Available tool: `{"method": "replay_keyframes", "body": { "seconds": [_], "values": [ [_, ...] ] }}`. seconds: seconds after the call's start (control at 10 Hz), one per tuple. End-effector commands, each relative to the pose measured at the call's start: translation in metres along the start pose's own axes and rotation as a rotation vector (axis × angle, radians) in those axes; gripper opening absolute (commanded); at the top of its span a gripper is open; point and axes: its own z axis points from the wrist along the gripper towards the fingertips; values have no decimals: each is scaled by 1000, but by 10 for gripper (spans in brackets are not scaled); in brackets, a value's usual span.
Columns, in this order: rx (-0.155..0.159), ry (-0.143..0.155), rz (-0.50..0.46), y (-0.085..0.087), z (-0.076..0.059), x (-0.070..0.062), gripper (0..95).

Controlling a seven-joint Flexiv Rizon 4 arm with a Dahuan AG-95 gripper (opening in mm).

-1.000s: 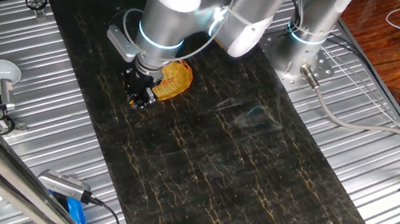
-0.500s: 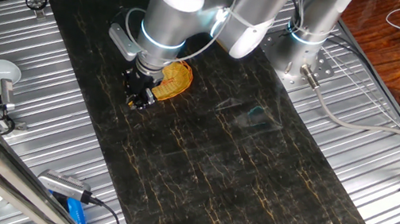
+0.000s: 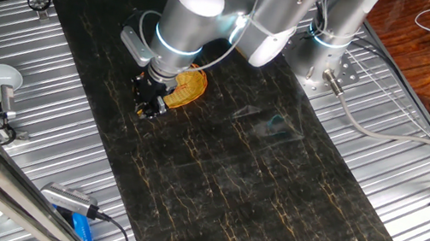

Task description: Use a clamp

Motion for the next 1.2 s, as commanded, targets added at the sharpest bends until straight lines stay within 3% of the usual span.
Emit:
{"method": "replay_keyframes", "body": {
  "seconds": [0.1,0.6,0.9,1.2],
  "values": [
    [-2,-6,-2,0,0,2,0],
    [19,-27,-10,0,1,7,0],
    [47,-24,-44,-1,0,8,0],
    [49,-24,-45,-3,-3,8,0]
  ]
}}
